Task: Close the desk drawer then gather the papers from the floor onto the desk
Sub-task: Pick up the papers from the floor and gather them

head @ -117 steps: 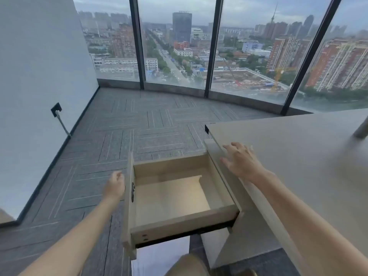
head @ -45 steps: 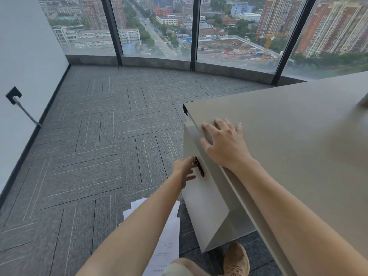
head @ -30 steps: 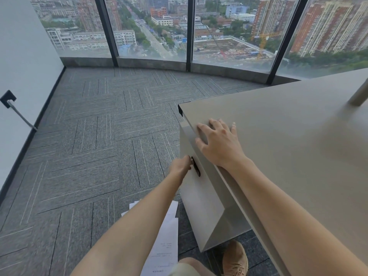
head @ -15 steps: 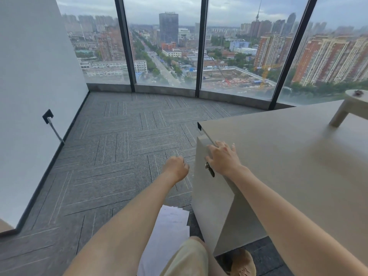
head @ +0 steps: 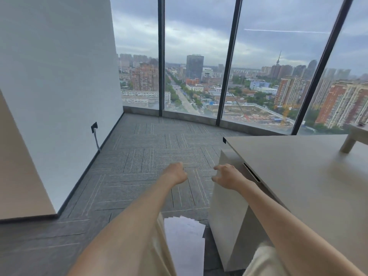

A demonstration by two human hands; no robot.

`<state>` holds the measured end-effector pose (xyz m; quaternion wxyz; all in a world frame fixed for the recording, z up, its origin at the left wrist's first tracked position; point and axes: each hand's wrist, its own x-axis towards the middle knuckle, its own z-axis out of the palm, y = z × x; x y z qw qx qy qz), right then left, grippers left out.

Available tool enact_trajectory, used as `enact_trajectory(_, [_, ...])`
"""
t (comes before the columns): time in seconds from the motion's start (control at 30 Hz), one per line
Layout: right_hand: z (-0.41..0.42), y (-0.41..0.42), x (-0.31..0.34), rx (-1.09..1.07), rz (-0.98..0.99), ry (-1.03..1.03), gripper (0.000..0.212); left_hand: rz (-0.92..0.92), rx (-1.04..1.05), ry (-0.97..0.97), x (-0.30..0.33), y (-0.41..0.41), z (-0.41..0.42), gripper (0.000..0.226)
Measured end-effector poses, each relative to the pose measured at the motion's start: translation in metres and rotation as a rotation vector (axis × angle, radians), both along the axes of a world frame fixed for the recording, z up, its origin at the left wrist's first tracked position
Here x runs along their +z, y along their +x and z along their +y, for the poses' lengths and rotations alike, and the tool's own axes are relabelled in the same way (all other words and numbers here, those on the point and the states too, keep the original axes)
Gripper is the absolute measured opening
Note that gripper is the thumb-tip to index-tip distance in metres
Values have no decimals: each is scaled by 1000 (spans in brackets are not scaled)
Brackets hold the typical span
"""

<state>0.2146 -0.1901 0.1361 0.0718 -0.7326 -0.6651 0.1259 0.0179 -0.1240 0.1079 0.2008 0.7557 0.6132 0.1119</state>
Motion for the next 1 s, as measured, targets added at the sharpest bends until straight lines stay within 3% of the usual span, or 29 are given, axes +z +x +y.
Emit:
enact_trajectory(0.23, [15, -29, -33, 84, 9, -113, 59, -99, 110, -86, -31, -47, -18, 27])
enact_trajectory(0.3, [29, -36, -48, 117, 14, -151, 60, -106, 162, -113, -44, -57, -16, 36])
enact_trajectory(0.43, [67, -49, -85, 182, 20, -238, 62, -94, 225, -182, -73, -72, 0, 29])
enact_trajectory(0.57, [115, -55, -134, 229, 35, -307, 61, -65, 282, -255, -111, -79, 36, 37])
enact_trajectory(1.0, [226, -31, -361, 93, 179, -694, 59, -7, 340, -655, -324, -58, 142, 34])
